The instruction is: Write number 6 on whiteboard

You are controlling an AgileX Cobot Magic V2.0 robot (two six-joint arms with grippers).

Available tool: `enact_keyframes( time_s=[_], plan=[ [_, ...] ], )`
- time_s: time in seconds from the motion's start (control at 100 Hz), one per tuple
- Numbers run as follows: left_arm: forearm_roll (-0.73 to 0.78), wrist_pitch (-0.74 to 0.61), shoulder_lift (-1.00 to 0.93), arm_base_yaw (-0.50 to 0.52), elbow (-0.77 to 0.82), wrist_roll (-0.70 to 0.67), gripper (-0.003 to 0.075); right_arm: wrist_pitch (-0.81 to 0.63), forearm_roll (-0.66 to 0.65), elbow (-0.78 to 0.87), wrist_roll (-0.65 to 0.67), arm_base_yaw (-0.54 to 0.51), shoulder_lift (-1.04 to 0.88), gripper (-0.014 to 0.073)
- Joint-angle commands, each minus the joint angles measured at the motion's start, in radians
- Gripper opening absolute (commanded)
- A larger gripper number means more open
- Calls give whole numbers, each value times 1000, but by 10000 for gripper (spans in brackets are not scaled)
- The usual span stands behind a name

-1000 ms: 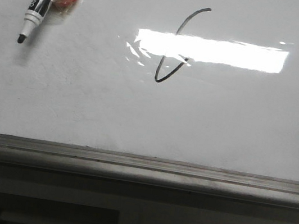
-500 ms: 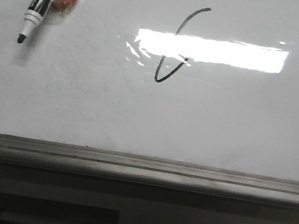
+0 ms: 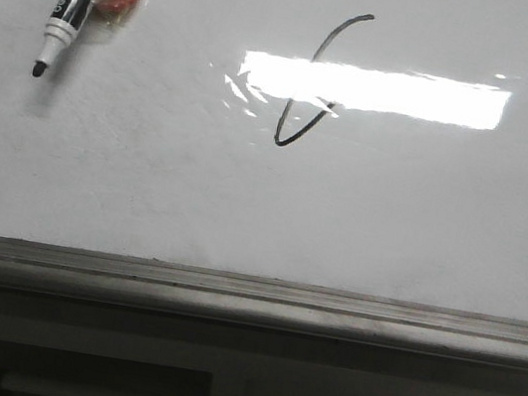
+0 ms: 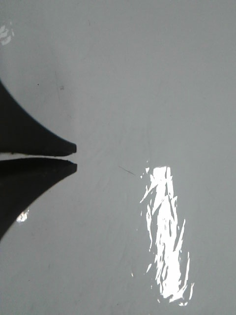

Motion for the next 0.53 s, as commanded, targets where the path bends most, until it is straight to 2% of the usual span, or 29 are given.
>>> enact_keyframes(
  time_s=[0.0,0.52],
  plan=[
    [-8,-72,-31,2,48,-11,-20,-78,-9,24,4,-7,-19,-65],
    [-8,-72,-31,2,48,-11,-20,-72,-9,24,4,-7,-19,-65]
  ],
)
